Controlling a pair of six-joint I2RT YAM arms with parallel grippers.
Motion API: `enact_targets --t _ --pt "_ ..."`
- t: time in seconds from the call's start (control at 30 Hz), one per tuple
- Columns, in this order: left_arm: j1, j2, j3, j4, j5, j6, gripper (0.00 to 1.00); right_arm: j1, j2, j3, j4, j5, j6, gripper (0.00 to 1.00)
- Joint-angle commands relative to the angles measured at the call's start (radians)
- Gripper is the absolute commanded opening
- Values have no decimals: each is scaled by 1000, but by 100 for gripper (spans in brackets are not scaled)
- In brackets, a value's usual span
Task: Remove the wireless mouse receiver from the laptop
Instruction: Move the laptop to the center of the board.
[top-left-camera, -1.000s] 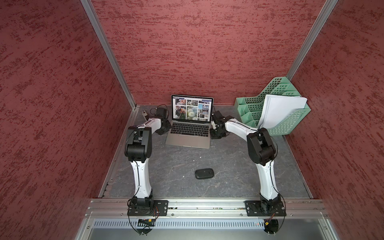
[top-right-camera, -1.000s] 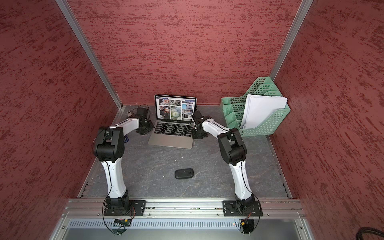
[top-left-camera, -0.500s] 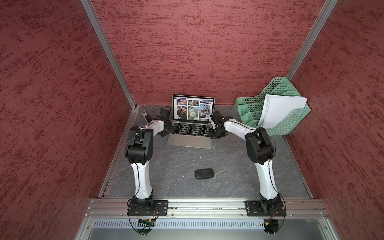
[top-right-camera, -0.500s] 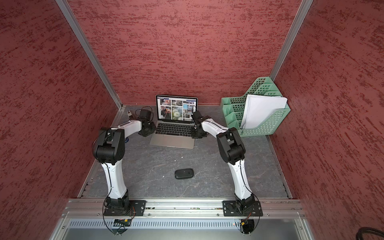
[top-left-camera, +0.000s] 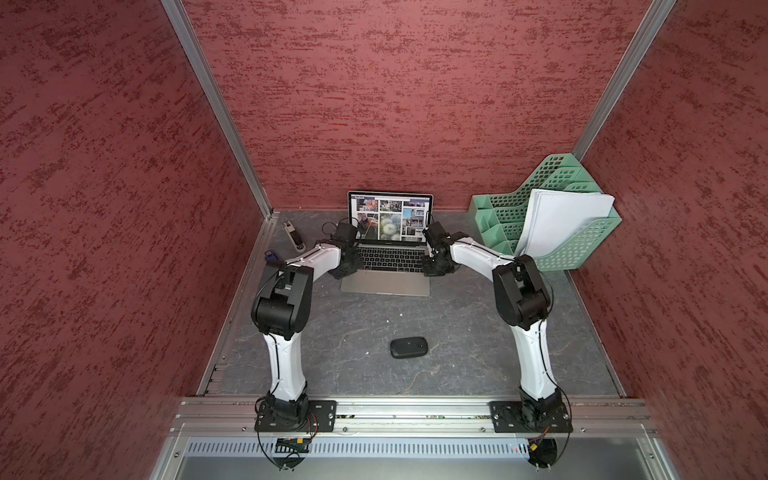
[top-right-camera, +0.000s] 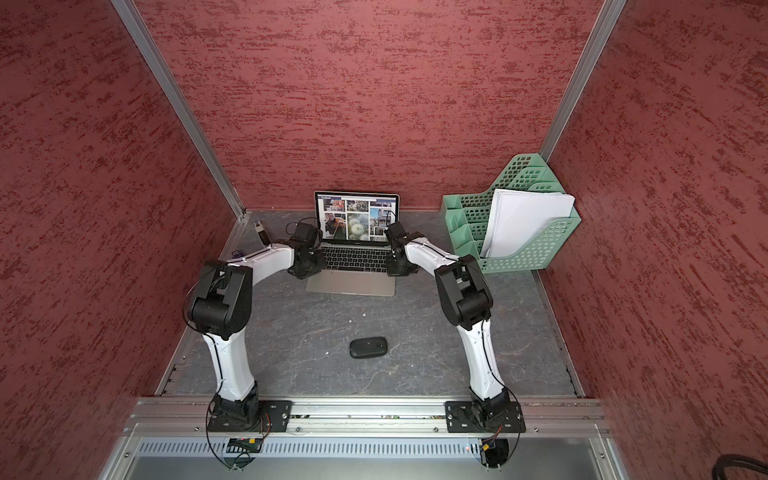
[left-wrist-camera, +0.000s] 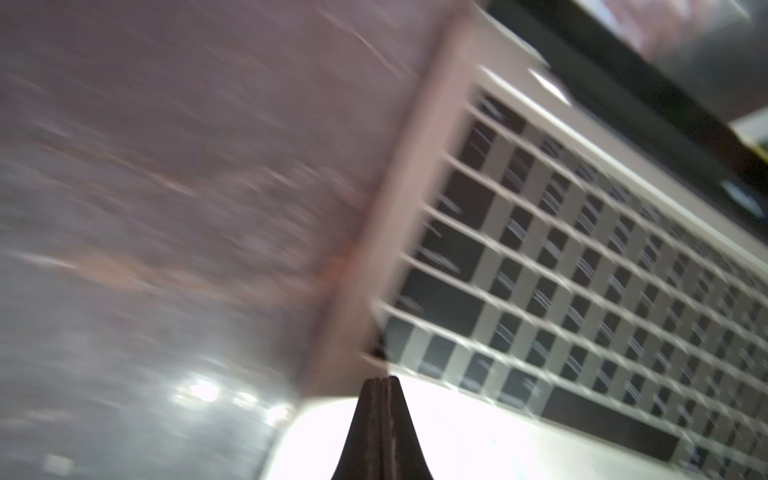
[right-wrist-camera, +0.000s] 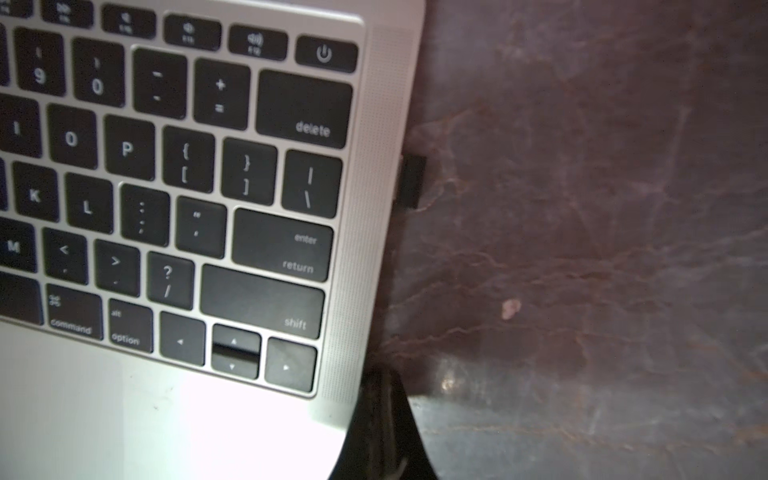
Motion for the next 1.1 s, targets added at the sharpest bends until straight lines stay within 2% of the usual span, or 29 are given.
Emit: enact_targets --t 0.0,0.2,0.4,0.53,0.63,0.83,1.07 --pt "-46 -5 0 -30 93 -18 0 -15 -9 -52 -26 38 -8 0" --pt "-69 -11 -2 -37 71 -34 0 -33 -24 -81 -20 48 -12 0" --pt "-64 -115 25 -111 -63 23 0 -35 -24 -80 -14 38 -10 0" --pt "-22 -137 71 -172 -123 64 0 -35 -24 -85 -8 27 -7 0" --pt "39 -133 81 -178 -102 74 9 -35 -23 -91 -4 22 -6 0" --pt "132 -60 109 -197 -74 66 25 -35 -20 -92 -1 21 -12 0" --pt "150 89 212 -280 -40 -14 26 -37 -9 -77 -7 13 -15 0"
